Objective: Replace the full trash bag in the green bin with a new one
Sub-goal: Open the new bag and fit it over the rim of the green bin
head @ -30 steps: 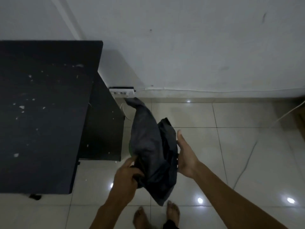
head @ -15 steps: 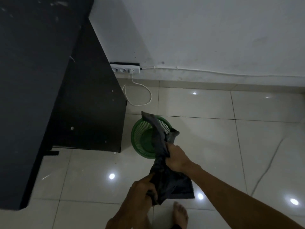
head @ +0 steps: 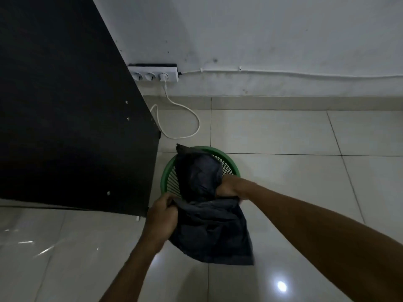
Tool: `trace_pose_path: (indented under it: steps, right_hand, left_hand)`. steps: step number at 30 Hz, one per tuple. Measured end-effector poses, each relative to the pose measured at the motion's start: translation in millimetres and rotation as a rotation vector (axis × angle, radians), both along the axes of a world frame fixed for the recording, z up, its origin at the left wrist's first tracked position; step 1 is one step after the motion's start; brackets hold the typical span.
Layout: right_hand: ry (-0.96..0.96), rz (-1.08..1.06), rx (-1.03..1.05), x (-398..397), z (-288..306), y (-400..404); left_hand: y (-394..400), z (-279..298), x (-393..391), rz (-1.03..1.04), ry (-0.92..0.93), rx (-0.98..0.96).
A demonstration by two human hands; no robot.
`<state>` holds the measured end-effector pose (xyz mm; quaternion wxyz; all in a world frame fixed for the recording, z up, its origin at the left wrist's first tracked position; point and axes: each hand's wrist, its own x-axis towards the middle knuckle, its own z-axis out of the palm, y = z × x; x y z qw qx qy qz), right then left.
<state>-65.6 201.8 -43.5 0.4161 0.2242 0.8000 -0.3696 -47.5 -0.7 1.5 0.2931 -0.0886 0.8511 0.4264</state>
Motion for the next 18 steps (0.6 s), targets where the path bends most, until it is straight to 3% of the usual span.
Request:
trace_pose_path:
  steps: [5,8,12,18]
  right_hand:
    - [-0.122,0.377,0.177,-20.5,-19.1,1.0]
    - [-0.094,0.378,0.188,-31.2,-38.1,4.4]
    - [0.256,0.117,0.179,-29.9,-42.7,18.3]
    - [0.738,0.138,0.356,-5.2,-41.6,44.7]
  left_hand:
    - [20.4,-61.0,-38.8,-0.407,-0.103,-0.131]
    - [39.5,-82.3,-59.6,-0.539,-0.041,-0.163]
    - [55.6,-110.0,-73.3,-0.710,-0.001,-0.248]
    - [91.9,-154.9,-74.3,-0.810,-0.054,-0.385]
